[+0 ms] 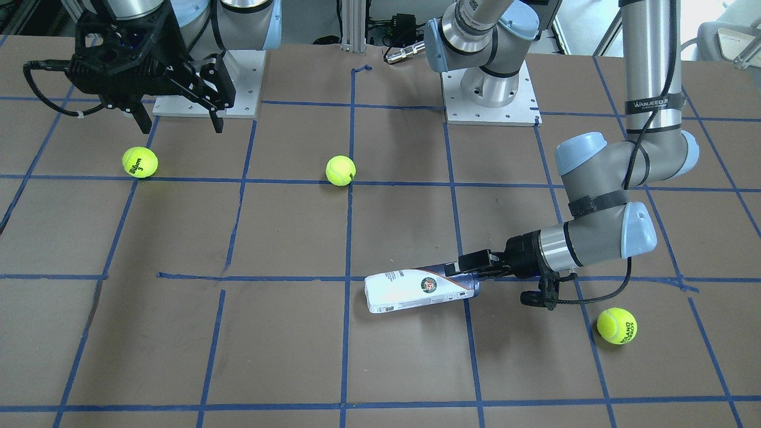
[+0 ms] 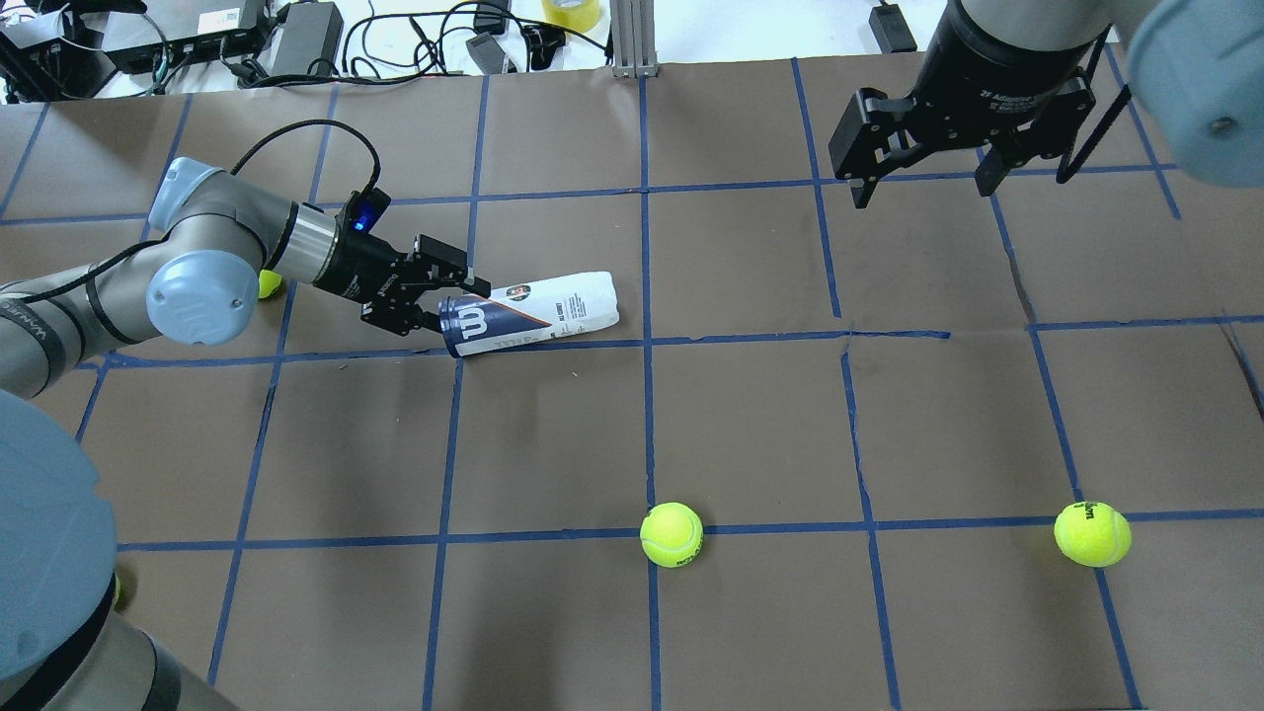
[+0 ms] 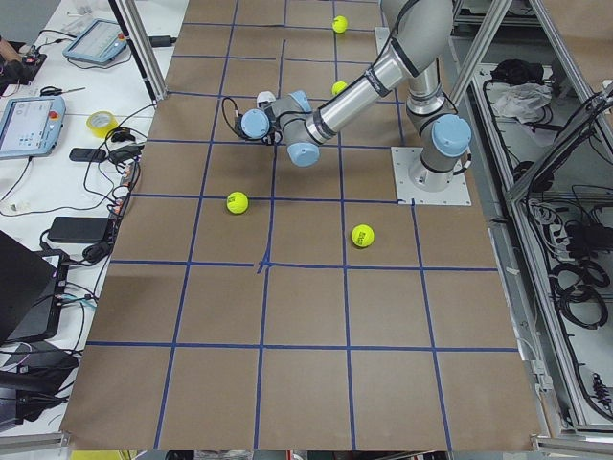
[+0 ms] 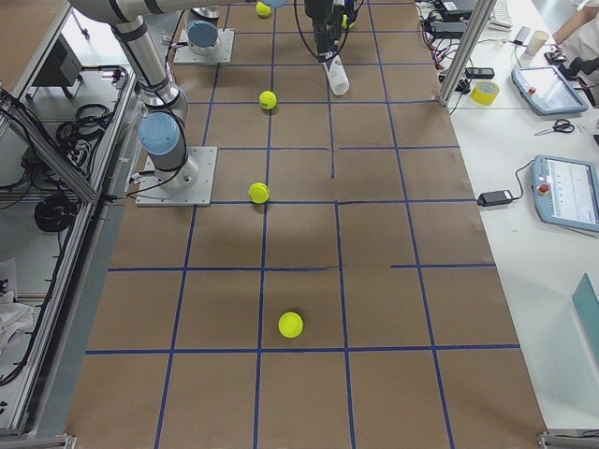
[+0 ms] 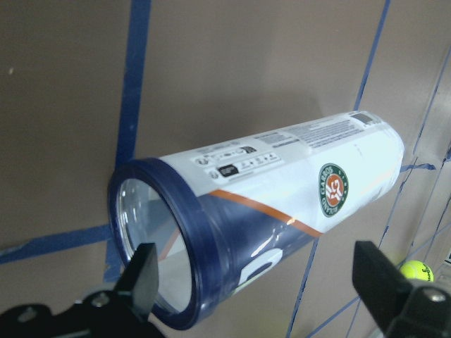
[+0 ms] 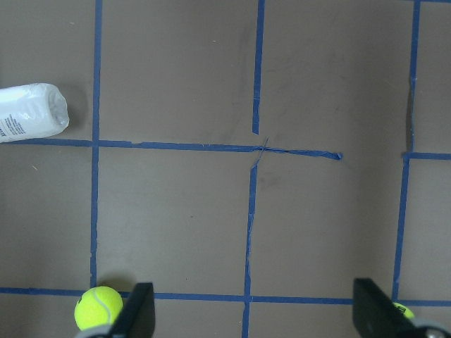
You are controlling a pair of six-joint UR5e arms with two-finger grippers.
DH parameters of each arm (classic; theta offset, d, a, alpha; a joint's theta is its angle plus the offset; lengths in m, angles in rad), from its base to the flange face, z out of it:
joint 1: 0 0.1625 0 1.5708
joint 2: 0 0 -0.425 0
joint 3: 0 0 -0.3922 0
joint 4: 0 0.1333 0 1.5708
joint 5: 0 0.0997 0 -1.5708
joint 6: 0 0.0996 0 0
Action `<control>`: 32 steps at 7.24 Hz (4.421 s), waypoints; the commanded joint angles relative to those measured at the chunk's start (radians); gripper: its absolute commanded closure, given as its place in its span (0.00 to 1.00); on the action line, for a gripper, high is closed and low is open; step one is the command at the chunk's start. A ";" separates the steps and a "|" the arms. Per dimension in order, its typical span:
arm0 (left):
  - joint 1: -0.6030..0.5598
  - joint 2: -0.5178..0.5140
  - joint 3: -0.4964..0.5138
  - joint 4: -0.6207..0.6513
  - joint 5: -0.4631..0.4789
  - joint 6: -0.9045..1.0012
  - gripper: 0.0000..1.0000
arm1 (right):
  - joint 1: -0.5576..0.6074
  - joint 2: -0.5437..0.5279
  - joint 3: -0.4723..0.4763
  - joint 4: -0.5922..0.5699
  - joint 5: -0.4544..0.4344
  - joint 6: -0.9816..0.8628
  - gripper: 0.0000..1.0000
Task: Lift up tennis ball bucket
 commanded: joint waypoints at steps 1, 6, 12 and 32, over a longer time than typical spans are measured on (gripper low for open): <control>-0.001 -0.001 0.004 -0.001 0.007 -0.014 0.78 | -0.012 0.001 0.001 0.003 0.000 0.005 0.00; -0.054 0.043 0.094 -0.021 0.026 -0.328 1.00 | -0.013 -0.001 0.003 0.003 0.000 0.008 0.00; -0.229 0.112 0.334 -0.125 0.356 -0.525 1.00 | -0.013 -0.001 0.009 0.001 0.000 0.013 0.00; -0.351 0.175 0.503 -0.237 0.641 -0.384 0.00 | -0.013 -0.001 0.009 0.004 0.000 0.013 0.00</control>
